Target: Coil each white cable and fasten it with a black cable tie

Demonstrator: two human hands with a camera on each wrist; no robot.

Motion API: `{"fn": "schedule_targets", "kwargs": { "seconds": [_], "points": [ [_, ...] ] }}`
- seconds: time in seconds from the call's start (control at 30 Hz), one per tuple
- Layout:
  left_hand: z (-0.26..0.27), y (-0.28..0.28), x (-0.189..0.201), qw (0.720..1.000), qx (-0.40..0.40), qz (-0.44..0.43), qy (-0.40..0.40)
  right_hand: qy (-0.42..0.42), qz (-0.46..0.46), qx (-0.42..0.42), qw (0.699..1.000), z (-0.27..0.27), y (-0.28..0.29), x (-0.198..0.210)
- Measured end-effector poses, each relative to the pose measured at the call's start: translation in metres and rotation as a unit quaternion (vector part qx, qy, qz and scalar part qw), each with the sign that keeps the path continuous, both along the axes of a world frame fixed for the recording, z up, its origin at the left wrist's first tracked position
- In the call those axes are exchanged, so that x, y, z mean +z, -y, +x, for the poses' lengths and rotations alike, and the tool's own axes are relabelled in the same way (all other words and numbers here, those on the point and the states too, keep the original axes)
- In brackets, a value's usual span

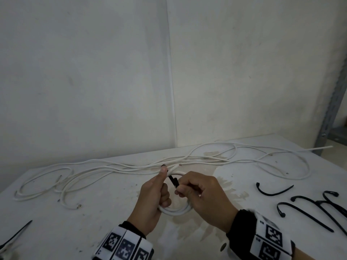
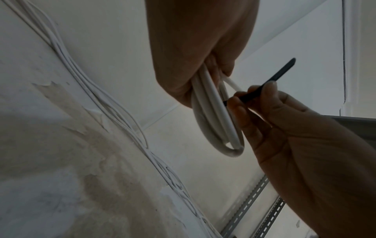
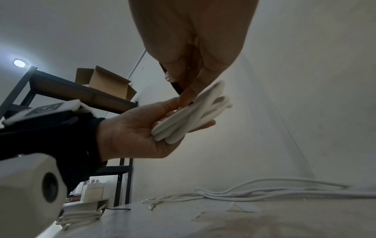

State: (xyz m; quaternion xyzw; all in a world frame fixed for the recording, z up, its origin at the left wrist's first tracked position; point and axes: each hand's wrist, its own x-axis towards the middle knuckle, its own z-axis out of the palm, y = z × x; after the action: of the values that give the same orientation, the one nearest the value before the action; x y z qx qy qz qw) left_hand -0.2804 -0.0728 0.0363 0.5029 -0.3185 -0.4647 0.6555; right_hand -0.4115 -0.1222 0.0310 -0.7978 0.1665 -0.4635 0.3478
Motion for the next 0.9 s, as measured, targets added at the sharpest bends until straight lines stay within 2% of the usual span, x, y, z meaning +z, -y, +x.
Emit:
{"fn": "schedule_targets", "kwargs": {
  "seconds": [0.13, 0.27, 0.63, 0.9],
  "points": [
    [0.002, 0.000, -0.003, 1.000, -0.006, -0.001, -0.008, 0.024, -0.040, -0.006, 0.999, -0.001, 0.000, -0.002],
    [0.002, 0.000, -0.003, 1.000, -0.015, -0.018, -0.017, -0.001, -0.042, -0.003, 0.999, -0.001, -0.002, -0.006],
    [-0.005, 0.000, -0.004, 1.000, -0.012, -0.004, 0.002, -0.074, 0.123, -0.008, 0.990, 0.000, -0.002, 0.006],
    [-0.006, 0.002, -0.005, 1.000, -0.012, 0.008, 0.018, -0.101, 0.162, -0.031, 0.981, 0.002, 0.001, 0.009]
  ]
}}
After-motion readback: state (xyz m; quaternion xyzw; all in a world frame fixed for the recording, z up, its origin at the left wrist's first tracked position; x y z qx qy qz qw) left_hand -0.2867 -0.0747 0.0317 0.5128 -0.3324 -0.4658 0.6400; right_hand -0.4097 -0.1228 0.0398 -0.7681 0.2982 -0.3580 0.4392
